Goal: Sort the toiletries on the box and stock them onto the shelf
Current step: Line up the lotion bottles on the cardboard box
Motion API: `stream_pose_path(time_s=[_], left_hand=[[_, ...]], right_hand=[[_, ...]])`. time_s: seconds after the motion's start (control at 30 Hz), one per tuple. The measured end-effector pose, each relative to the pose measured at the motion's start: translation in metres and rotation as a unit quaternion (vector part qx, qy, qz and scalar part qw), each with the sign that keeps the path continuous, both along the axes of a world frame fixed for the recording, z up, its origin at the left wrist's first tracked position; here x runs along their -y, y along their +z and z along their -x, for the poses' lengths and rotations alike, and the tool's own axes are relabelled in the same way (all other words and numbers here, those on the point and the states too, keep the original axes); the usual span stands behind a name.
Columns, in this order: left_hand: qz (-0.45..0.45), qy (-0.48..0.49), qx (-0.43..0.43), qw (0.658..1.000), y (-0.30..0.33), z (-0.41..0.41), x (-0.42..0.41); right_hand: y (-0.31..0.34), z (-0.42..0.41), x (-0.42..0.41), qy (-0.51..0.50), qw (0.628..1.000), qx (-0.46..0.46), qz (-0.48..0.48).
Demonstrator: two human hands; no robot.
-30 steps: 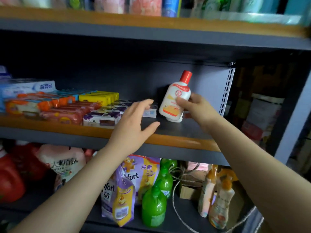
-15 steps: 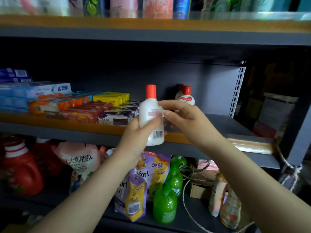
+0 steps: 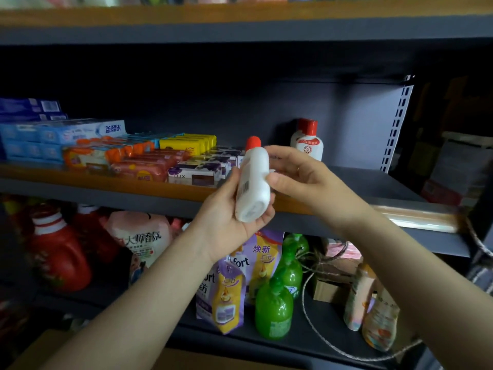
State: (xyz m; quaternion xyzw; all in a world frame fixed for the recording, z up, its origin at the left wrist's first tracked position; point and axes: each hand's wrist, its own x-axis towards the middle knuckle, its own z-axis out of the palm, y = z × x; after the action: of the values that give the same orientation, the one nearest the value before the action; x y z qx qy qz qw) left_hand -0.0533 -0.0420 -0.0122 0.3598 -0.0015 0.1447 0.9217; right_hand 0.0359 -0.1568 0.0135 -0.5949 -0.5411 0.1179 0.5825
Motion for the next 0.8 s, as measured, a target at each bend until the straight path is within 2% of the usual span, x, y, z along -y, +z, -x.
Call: stream_pose_path(time_s=[0.07,0.17,0.23,0.27,0.3,0.37,0.43,0.47,0.5,0.57,0.67,0.8], left_hand=[[0.046,-0.028,0.022,0.998,0.002,0.002,0.003],[0.050,-0.030,0.050,0.997,0.006,0.005,0.004],[-0.014,0.016,0.038,0.999,0.007,0.007,0.001],[-0.087,0.069,0.021,0.994,0.006,0.007,-0.001],[-0.180,0.138,-0.002,0.974,0.005,0.009,-0.003],[-0.353,0.241,-0.033,0.904,0.000,0.014,-0.008],[-0.455,0.286,-0.033,0.843,-0.005,0.017,-0.013],[-0.482,0.299,-0.032,0.823,-0.006,0.018,-0.015],[-0.494,0.310,-0.030,0.812,-0.005,0.017,-0.017],[-0.484,0.325,-0.017,0.812,-0.003,0.016,-0.020],[-0.462,0.328,0.003,0.824,0.002,0.012,-0.021],[-0.464,0.327,0.002,0.823,0.003,0.007,-0.020]], right_hand=[[0.001,0.000,-0.001,-0.018,0.999,0.031,0.008],[0.002,-0.002,-0.007,-0.045,0.998,0.033,0.018],[0.000,-0.007,-0.010,-0.051,0.996,0.067,0.032],[0.001,-0.014,-0.012,-0.068,0.994,0.076,0.032],[0.003,-0.021,-0.013,-0.098,0.992,0.070,0.023],[0.012,-0.044,-0.014,-0.227,0.971,0.079,-0.001],[0.023,-0.076,-0.017,-0.351,0.932,0.089,-0.002],[0.028,-0.092,-0.018,-0.396,0.914,0.084,0.016],[0.032,-0.106,-0.021,-0.427,0.900,0.076,0.044],[0.036,-0.130,-0.027,-0.447,0.886,0.048,0.109],[0.037,-0.144,-0.037,-0.428,0.888,0.028,0.167],[0.035,-0.152,-0.043,-0.407,0.892,0.024,0.193]])
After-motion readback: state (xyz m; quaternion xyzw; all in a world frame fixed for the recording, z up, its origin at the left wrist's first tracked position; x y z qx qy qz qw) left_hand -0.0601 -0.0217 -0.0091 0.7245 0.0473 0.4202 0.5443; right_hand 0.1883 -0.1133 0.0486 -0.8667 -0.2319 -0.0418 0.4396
